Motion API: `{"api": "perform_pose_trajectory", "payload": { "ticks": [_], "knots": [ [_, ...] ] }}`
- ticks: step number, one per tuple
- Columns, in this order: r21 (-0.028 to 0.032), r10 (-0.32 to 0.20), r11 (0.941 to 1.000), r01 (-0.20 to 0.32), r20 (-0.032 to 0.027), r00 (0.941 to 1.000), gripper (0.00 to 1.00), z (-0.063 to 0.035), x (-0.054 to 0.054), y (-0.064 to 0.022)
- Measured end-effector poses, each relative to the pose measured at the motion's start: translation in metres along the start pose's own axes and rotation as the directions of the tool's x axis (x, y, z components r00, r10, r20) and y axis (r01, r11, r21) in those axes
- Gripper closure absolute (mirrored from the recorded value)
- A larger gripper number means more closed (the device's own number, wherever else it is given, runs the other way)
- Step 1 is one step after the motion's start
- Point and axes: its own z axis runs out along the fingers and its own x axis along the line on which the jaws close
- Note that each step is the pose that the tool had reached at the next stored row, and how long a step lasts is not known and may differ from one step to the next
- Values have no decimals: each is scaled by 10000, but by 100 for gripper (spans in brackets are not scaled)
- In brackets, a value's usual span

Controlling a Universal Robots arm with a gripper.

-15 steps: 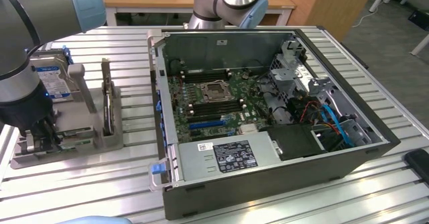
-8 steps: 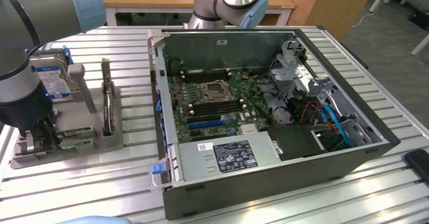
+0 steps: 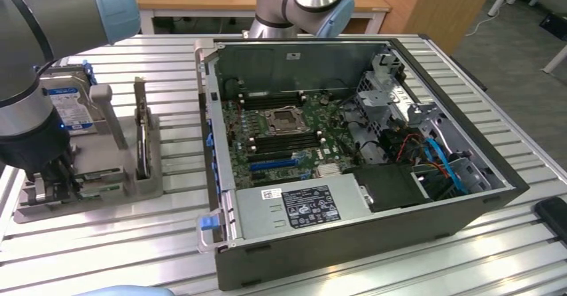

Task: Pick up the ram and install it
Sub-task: 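Pick up the ram and move it above insertion slot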

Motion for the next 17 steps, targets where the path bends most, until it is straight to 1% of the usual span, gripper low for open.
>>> {"api": "perform_pose_trajectory", "payload": {
  "ticks": [7,14,15,16,17],
  "knots": [
    [-1,-3,10000,3,0,10000,76,31,0,-1],
    [0,-5,10000,5,0,10000,76,32,0,-1],
    [0,-5,10000,5,0,10000,78,32,0,-1],
    [0,-5,10000,5,1,10000,84,32,0,-1],
    [0,-6,10000,6,1,10000,84,32,0,-1]
  ]
}}
